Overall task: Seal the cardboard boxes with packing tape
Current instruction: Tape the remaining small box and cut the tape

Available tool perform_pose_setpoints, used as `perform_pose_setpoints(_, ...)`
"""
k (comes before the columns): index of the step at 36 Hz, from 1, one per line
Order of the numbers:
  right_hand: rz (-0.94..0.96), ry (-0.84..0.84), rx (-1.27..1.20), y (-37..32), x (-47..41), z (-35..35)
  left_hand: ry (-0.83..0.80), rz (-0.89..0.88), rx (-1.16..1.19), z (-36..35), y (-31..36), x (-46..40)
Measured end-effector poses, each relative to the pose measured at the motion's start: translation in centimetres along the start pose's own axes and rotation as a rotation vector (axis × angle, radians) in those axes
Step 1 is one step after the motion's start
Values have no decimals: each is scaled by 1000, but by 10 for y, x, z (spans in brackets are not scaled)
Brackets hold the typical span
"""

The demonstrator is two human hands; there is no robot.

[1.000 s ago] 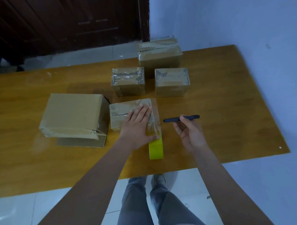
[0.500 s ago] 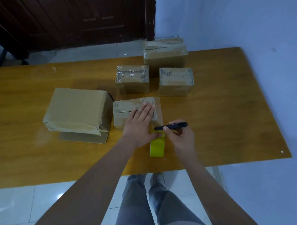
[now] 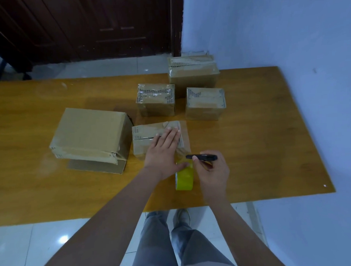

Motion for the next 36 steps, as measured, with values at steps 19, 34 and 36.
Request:
perform_pose_setpoints(19, -565, -412, 677, 81, -48, 28, -35, 11, -3, 1, 0, 0)
perform_pose_setpoints(34, -503, -441, -104, 58, -25, -13, -26, 8, 18, -4, 0, -1)
perform_pose_setpoints(36, -503, -466, -113, 59, -23, -15, -18, 8, 16, -4, 0, -1)
Point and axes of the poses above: each hand's wrist, its own x-axis away from the middle knuckle, its own z-axis out of the back of the hand, y = z × x, the point moved 2 cm from there along -x, towards the middle knuckle, and after that the axes turned 9 degrees about -x, right-handed, at the moved point
